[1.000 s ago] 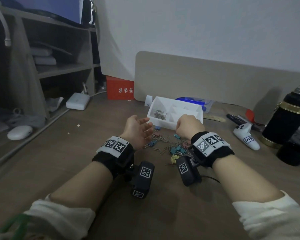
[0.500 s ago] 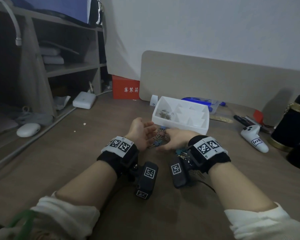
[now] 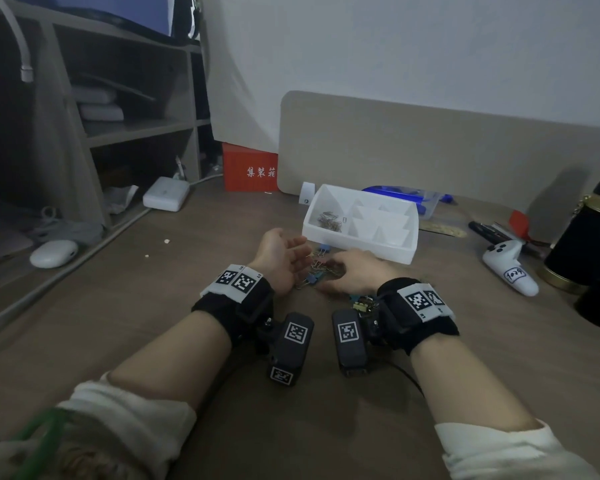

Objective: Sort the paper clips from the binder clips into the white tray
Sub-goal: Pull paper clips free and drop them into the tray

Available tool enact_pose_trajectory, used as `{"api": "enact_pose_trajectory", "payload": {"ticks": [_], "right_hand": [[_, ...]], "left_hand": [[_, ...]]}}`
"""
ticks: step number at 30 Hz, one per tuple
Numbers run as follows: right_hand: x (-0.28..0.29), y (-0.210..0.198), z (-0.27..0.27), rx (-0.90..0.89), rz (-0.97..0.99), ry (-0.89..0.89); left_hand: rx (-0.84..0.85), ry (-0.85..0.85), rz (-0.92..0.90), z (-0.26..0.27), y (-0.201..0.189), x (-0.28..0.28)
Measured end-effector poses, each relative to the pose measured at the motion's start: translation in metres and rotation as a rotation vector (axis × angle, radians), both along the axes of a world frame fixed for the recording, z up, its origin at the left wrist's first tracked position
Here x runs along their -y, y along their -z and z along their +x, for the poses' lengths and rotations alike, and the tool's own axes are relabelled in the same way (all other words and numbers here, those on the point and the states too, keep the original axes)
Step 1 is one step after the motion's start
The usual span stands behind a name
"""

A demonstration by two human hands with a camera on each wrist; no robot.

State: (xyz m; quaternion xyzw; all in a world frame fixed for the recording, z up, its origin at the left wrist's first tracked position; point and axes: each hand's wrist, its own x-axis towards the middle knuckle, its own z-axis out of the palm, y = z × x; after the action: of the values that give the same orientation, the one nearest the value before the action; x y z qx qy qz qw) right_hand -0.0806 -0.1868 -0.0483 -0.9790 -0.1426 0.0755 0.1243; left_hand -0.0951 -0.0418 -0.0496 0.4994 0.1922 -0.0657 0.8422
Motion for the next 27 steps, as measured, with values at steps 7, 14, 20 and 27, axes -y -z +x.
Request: {"api": "enact_pose_trajectory", "payload": {"ticks": [7, 14, 20, 27], "right_hand": [[-0.001, 0.010, 0.006, 0.058, 0.150, 0.028], [0.001, 0.010, 0.008, 0.125, 0.093, 0.060], [-0.001, 0.007, 0.003, 0.132, -0.009, 0.049], [-0.004, 0.002, -0.004, 0.209, -0.032, 0.037]], "left_hand": [[0.015, 0.017, 0.005, 0.001, 0.001, 0.001], [0.025, 0.016, 0.020, 0.001, 0.003, 0.002], [0.034, 0.028, 0.040, -0.001, 0.003, 0.003], [0.056, -0.031, -0.058, -0.003, 0.001, 0.001]]}}
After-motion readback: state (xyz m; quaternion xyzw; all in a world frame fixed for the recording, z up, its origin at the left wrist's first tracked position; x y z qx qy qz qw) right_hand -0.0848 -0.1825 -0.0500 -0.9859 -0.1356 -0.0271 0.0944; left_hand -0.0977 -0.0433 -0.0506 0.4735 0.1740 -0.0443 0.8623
